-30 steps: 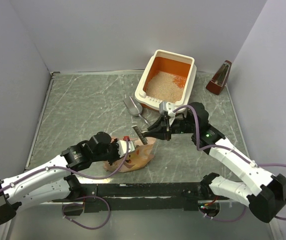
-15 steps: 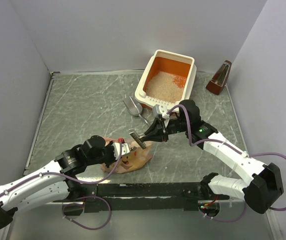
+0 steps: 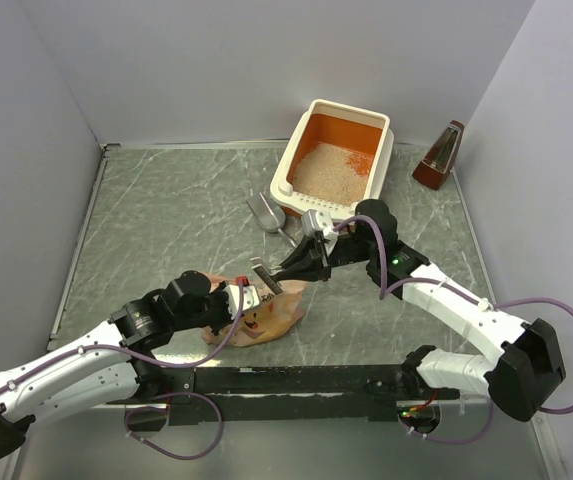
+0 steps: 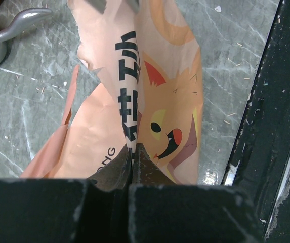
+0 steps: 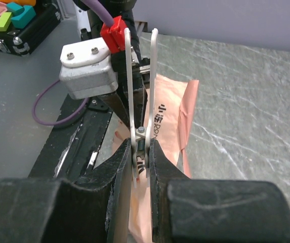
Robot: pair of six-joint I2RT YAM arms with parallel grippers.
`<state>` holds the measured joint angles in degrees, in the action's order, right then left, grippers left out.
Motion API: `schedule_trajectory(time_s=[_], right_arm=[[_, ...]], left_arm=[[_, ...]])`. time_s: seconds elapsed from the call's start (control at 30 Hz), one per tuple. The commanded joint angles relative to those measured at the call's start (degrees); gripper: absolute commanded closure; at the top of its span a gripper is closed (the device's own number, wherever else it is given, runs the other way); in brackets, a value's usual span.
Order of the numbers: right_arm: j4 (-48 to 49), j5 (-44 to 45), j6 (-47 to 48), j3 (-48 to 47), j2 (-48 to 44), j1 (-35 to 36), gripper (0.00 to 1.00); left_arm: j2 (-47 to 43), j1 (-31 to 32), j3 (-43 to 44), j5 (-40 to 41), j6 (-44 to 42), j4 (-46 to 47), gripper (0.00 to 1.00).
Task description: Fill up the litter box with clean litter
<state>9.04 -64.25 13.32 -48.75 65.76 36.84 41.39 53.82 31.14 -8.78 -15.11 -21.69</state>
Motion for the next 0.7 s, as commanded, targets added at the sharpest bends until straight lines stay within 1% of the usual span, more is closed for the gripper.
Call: schedule_trajectory(time_s=[0.0,0.13,0.2,0.37,0.67], right_arm=[[9.2,-3.0,-1.4,-0.6,1.2,0.9,1.0],[13.6,-3.7,-3.2,0.2,3.1,1.1,1.0],[14.0,-4.0,-3.7,0.3,4.2,1.2,1.0],[8.6,-4.1,-0.9,0.4,4.2,1.5,1.0],[5.9,-4.3,0.7,1.9,4.1,1.6,1.0]], left_arm=[[-1.1,0.1,0.5,-1.4,1.3,5.3,0.98],[-1.2,0.1,0.6,-1.5,1.5,5.3,0.97],[-1.5,0.0,0.5,-1.4,1.5,5.3,0.97],[-2.1,0.1,0.4,-1.2,1.6,5.4,0.97],[-1.8,0.1,0.5,-0.5,1.6,5.4,0.96]])
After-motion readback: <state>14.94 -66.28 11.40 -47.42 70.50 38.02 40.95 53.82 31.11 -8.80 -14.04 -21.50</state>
